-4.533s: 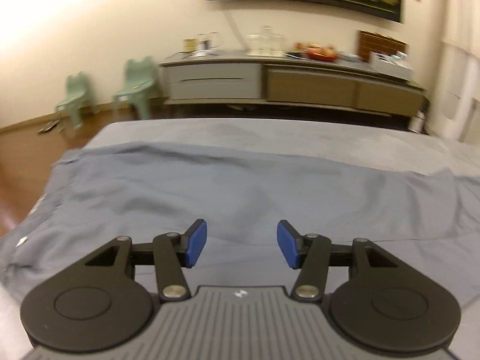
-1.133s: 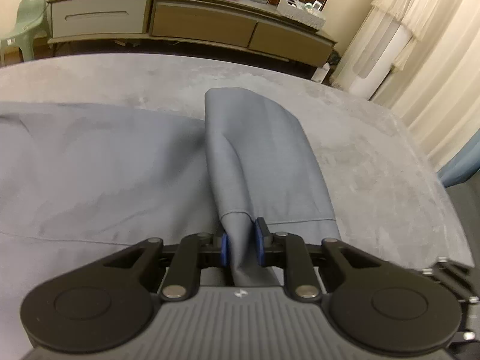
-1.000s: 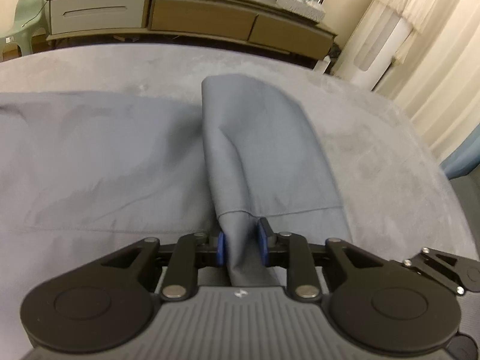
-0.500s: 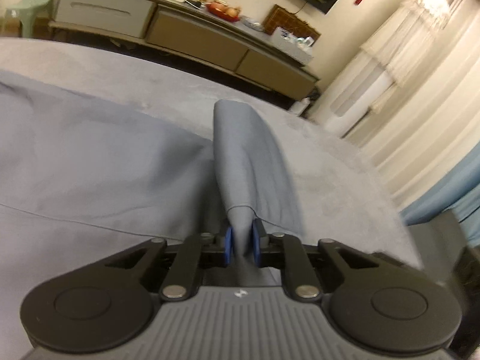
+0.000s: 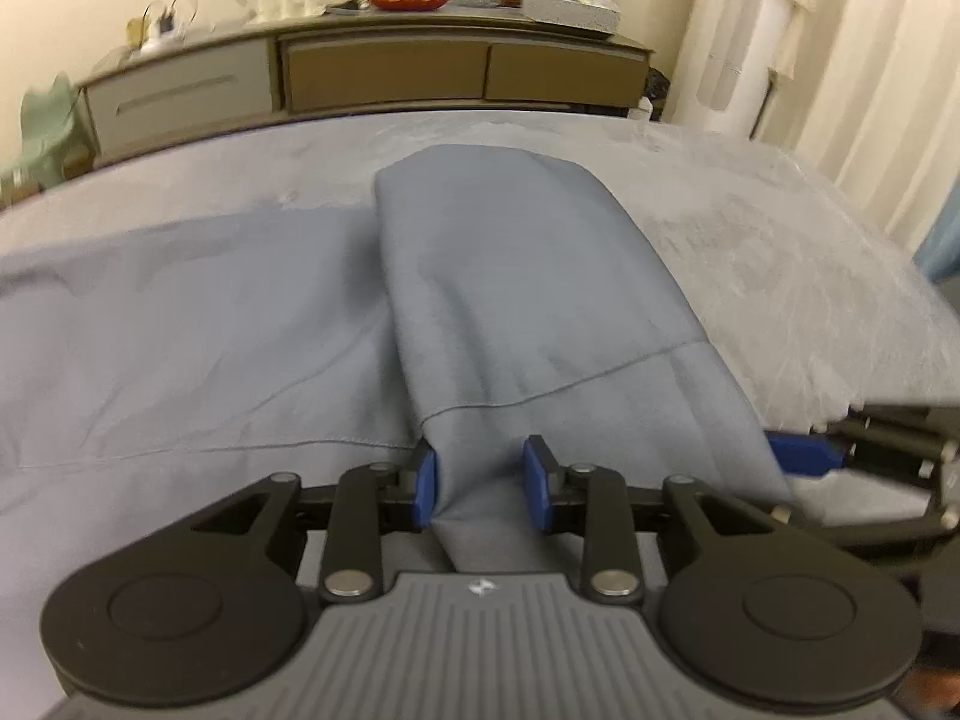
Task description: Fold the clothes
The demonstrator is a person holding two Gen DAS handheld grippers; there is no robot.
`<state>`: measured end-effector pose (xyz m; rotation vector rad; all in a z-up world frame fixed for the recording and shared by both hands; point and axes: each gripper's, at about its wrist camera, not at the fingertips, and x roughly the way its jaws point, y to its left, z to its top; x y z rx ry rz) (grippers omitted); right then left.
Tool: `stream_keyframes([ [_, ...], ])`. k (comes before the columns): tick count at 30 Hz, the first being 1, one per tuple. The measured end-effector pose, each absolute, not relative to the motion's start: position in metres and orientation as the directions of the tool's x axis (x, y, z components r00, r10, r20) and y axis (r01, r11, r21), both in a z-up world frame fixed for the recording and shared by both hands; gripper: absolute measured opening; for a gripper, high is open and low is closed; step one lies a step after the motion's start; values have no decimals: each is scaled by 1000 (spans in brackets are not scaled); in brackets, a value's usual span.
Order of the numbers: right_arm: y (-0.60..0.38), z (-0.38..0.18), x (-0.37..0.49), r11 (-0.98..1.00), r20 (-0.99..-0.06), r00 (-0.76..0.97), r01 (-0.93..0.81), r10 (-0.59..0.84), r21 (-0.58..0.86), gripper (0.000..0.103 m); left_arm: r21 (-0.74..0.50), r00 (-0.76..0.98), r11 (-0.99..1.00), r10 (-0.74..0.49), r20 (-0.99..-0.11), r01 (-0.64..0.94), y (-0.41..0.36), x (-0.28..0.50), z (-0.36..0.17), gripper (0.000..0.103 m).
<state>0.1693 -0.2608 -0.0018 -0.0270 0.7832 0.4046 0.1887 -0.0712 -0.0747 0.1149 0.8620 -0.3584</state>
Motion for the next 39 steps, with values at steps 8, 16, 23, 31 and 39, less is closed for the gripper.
stream_keyframes([
  [8, -298, 9, 151, 915, -719, 671, -383, 181, -127, 22, 41, 609, 851, -341, -716, 524, -141, 160, -83, 31],
  [16, -324, 49, 114, 936, -589, 803, -270, 88, -227, 52, -112, 623, 879, -413, -665, 463, -116, 161, -44, 33],
  [23, -282, 22, 107, 879, -730, 634, -467, 256, -97, 40, -198, 704, 929, -367, -608, 313, -37, 160, 4, 34],
  [31, -281, 16, 169, 912, -682, 706, -385, 191, -143, 57, -267, 778, 964, -167, -606, -1, 102, 111, 24, 46],
  [39, -172, 23, 138, 884, -514, 837, -370, 186, -284, 83, -565, 803, 691, 39, -594, -451, 321, 11, -18, 60],
])
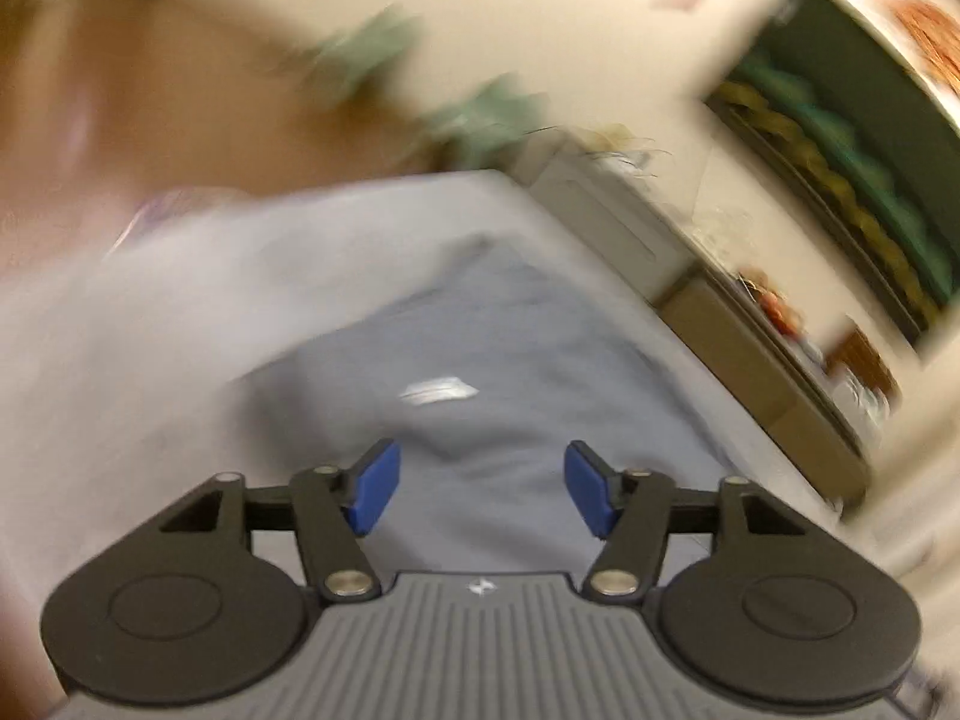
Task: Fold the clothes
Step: 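Open the left gripper while the right gripper grasps the shirt edge to fold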
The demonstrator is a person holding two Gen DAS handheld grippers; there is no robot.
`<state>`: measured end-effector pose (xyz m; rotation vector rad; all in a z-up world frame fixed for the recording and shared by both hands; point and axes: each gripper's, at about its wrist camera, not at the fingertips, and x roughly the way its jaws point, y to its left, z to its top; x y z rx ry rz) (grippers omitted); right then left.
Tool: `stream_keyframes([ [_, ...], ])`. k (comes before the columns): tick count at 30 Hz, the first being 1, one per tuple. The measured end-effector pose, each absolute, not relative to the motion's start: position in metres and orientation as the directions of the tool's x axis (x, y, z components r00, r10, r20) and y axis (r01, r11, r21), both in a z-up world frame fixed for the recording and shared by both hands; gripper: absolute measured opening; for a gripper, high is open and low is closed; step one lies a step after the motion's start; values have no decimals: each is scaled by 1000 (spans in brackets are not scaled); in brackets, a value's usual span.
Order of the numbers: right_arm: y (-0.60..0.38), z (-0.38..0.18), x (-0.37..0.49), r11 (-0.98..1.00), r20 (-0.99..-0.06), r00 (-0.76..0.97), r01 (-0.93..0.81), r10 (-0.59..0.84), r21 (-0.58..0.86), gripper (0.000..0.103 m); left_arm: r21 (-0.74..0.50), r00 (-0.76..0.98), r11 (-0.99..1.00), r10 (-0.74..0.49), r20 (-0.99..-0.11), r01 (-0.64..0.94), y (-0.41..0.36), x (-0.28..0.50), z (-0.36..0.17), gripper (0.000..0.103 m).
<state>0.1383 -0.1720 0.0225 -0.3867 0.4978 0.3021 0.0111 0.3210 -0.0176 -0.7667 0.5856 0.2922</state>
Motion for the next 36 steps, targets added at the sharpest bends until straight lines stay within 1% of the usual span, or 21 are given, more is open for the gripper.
stream_keyframes([
  [1, -147, 25, 122, 872, -504, 830, -411, 238, -265, 85, -599, 812, 659, 32, -582, -455, 336, 5, -20, 60],
  [3, -87, 27, 89, 813, -510, 776, -537, 371, -226, 85, -633, 804, 597, 34, -593, -492, 358, -3, -25, 61],
  [4, -54, 28, 71, 766, -512, 740, -604, 437, -219, 87, -679, 815, 549, 5, -580, -487, 369, -7, -28, 61],
  [7, 53, 23, 27, 572, -512, 641, -759, 572, -311, 87, -771, 840, 430, -53, -541, -469, 395, -17, -35, 63],
  [9, 113, 15, 17, 481, -518, 609, -793, 601, -374, 87, -769, 838, 424, -40, -544, -479, 402, -23, -37, 67],
  [12, 189, -8, 29, 366, -579, 547, -837, 605, -408, 87, -769, 834, 420, -51, -550, -481, 412, -26, -46, 70],
  [15, 231, -32, 42, 302, -608, 531, -844, 590, -444, 83, -767, 824, 404, -55, -564, -498, 418, -29, -66, 74],
  [17, 249, -41, 60, 304, -610, 533, -843, 587, -444, 62, -764, 822, 429, -82, -564, -482, 418, -21, -72, 78],
  [18, 253, -40, 72, 328, -618, 534, -844, 577, -424, 34, -761, 821, 448, -99, -563, -468, 416, -17, -74, 82],
  [19, 256, -39, 83, 349, -621, 536, -844, 572, -406, 29, -756, 819, 472, -115, -562, -453, 414, -11, -75, 85],
  [20, 257, -36, 91, 367, -611, 539, -842, 580, -395, 29, -747, 817, 501, -126, -562, -437, 411, -3, -75, 89],
  [25, 242, -25, 120, 420, -577, 544, -838, 609, -348, 28, -765, 833, 548, -203, -514, -339, 397, 34, -84, 93],
  [26, 237, -23, 127, 424, -579, 537, -843, 614, -332, 28, -765, 835, 555, -210, -508, -326, 394, 40, -86, 90],
  [27, 235, -23, 132, 425, -587, 524, -850, 617, -313, 26, -748, 832, 580, -203, -517, -323, 390, 45, -87, 70],
  [29, 232, -28, 142, 413, -614, 487, -869, 621, -273, 26, -699, 808, 623, -175, -562, -351, 386, 53, -88, 35],
  [30, 230, -31, 148, 397, -638, 459, -883, 619, -250, 28, -699, 805, 620, -175, -566, -357, 387, 54, -89, 29],
  [31, 227, -32, 155, 387, -662, 434, -894, 611, -228, 44, -713, 809, 602, -180, -560, -359, 389, 53, -90, 27],
  [32, 223, -30, 163, 386, -674, 417, -899, 610, -207, 55, -718, 813, 596, -179, -554, -359, 389, 51, -90, 23],
  [33, 214, -21, 174, 410, -654, 423, -893, 627, -185, 67, -710, 817, 609, -169, -551, -353, 387, 48, -86, 20],
  [34, 205, -11, 187, 439, -632, 428, -886, 646, -151, 68, -702, 821, 622, -159, -548, -348, 384, 46, -82, 19],
  [36, 188, 13, 226, 522, -577, 438, -852, 689, -23, 66, -671, 826, 657, -128, -549, -345, 376, 43, -73, 17],
])
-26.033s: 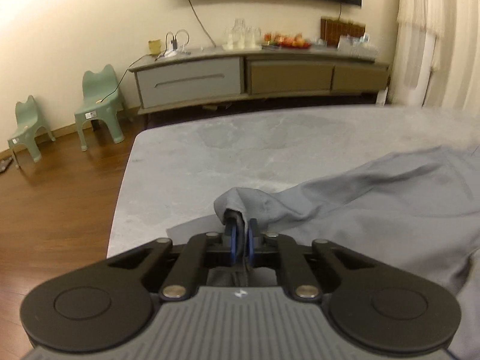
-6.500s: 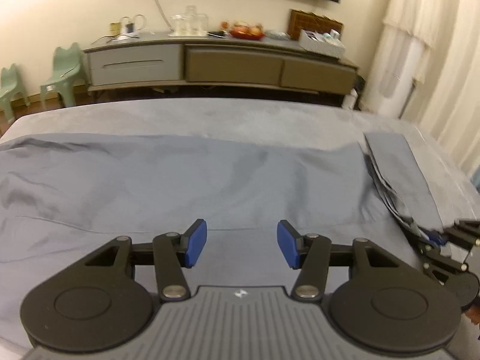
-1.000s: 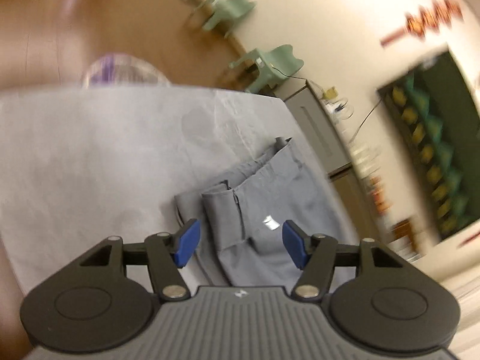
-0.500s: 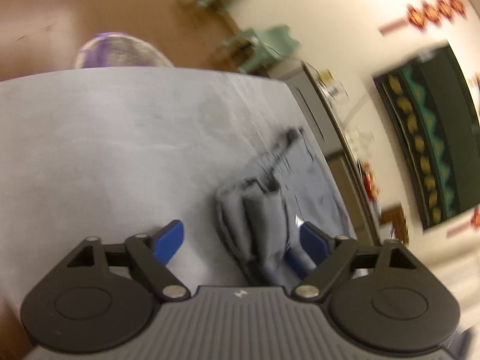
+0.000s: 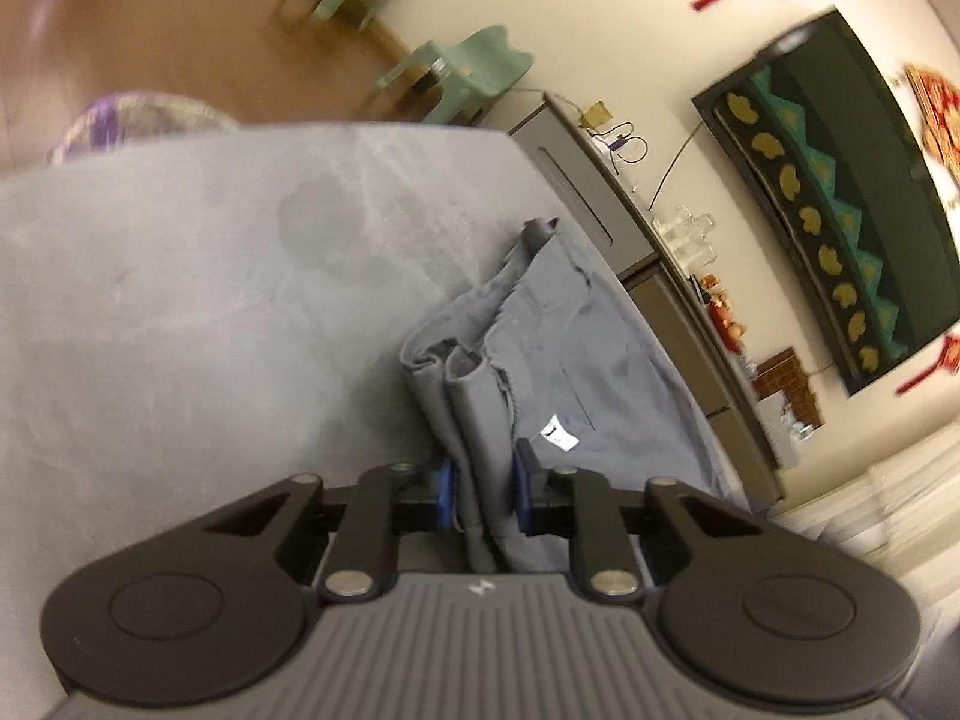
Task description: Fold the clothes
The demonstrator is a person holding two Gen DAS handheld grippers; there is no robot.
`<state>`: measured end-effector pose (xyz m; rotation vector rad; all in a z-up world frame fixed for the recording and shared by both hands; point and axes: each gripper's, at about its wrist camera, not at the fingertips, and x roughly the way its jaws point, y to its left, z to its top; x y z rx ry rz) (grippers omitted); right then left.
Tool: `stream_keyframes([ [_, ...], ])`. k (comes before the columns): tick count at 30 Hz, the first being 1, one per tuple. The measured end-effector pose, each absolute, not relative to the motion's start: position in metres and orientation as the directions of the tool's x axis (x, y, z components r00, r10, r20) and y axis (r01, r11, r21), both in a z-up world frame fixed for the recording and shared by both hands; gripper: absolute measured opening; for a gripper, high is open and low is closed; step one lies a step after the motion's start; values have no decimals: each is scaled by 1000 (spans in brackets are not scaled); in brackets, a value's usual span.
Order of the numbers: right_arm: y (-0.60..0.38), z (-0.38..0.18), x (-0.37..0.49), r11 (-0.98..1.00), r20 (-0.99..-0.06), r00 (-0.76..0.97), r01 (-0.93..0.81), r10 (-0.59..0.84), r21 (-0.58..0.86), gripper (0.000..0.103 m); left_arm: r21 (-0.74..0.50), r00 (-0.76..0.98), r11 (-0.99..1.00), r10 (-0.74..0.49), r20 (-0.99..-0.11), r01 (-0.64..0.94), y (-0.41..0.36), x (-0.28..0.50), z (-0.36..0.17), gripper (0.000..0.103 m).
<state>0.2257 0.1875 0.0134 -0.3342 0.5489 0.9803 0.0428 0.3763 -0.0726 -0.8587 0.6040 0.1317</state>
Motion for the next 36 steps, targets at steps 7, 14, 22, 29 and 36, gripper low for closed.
stream_keyframes([
  [7, 191, -13, 375, 812, -738, 598, -572, 314, -117, 36, -537, 858, 787, -19, -512, -303, 339, 38, -31, 15],
  [14, 211, -67, 464, 850, -838, 485, -525, 250, -50, 44, -239, 888, 952, 62, -457, -189, 277, 34, -6, 15],
  [22, 333, -53, 444, 665, -833, 336, -745, 440, 51, 101, -130, 894, 981, 72, -441, -143, 246, 35, 1, 15],
  [29, 416, -141, 425, 448, -937, 326, -861, 125, -240, 34, -79, 892, 990, 69, -448, -116, 242, 33, 0, 15],
  [36, 293, -74, 439, 668, -762, 497, -735, 415, -115, 6, -66, 939, 998, -42, -341, 21, 201, 12, 28, 15],
])
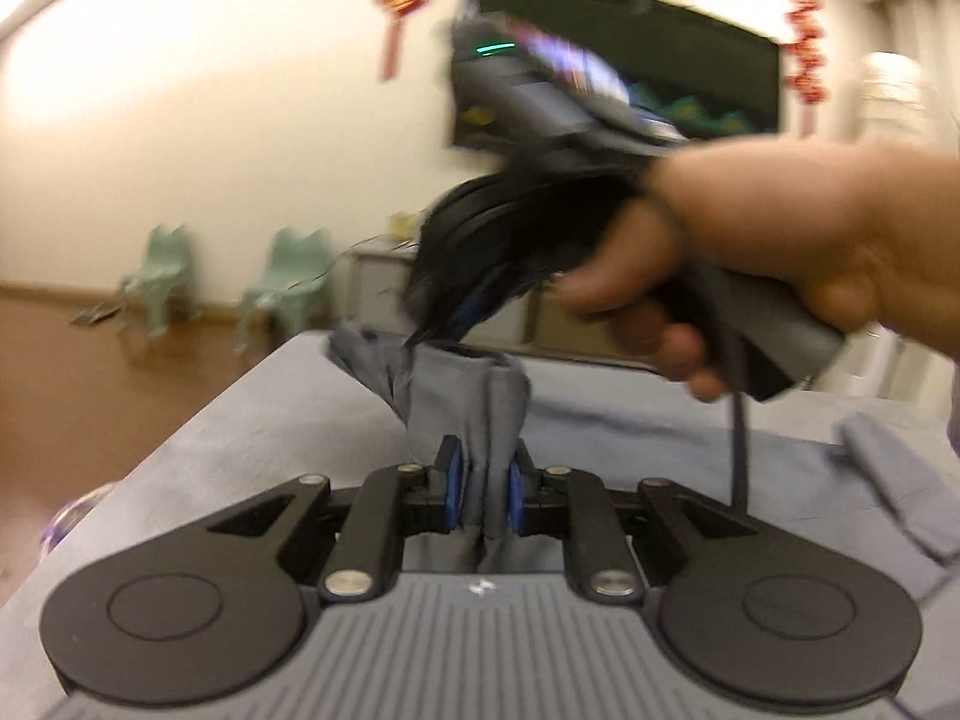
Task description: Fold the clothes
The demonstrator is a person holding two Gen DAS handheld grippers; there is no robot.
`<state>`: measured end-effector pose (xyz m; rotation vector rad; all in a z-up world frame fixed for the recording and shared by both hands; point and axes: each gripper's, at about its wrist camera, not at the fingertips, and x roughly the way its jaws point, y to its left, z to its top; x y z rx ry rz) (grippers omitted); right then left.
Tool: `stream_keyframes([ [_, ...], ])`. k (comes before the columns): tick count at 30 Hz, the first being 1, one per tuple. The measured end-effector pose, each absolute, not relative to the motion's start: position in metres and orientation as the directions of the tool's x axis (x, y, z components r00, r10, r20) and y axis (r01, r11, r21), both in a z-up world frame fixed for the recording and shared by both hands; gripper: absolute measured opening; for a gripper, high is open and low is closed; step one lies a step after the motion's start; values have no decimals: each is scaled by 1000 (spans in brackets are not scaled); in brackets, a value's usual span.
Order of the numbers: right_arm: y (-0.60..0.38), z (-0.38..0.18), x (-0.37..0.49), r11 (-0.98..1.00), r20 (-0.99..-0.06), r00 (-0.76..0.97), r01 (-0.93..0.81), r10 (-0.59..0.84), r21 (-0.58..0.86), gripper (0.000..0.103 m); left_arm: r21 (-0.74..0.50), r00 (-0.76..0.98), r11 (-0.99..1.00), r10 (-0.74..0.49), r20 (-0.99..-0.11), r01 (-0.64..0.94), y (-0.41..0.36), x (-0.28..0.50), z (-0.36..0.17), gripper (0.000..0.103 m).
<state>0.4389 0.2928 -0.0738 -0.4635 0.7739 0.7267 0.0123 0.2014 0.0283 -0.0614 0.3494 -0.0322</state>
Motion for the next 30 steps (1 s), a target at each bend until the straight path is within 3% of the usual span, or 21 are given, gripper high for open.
stream_keyframes([
  [4, 173, -73, 431, 803, -707, 558, -595, 435, 24, 6, 47, 937, 986, -135, -322, 159, 136, 4, 33, 15],
  [10, 58, -127, 405, 886, -709, 559, -413, 429, 211, 6, 189, 894, 933, -214, -394, 307, 55, 8, 8, 16],
  [14, 19, -149, 407, 901, -710, 566, -356, 420, 249, 2, 253, 856, 891, -231, -462, 377, 27, 13, -18, 24],
  [18, -9, -157, 418, 914, -722, 566, -313, 399, 260, 0, 213, 822, 881, -274, -499, 423, 42, 17, -30, 29],
  [20, -25, -147, 411, 905, -721, 550, -306, 420, 294, 1, 123, 805, 881, -350, -480, 456, 66, 21, -18, 33],
  [23, -55, -137, 400, 859, -678, 529, -272, 510, 435, 20, 13, 794, 884, -414, -446, 468, 98, 25, -5, 41],
  [25, -65, -141, 400, 788, -621, 502, -244, 602, 566, 62, -23, 796, 894, -409, -447, 447, 109, 24, -3, 41],
  [28, -61, -152, 401, 704, -564, 454, -240, 690, 668, 78, -17, 791, 906, -379, -481, 423, 112, 27, -6, 41],
  [30, -45, -161, 406, 704, -583, 415, -255, 699, 663, 81, 20, 783, 897, -375, -495, 442, 106, 24, -5, 43],
])
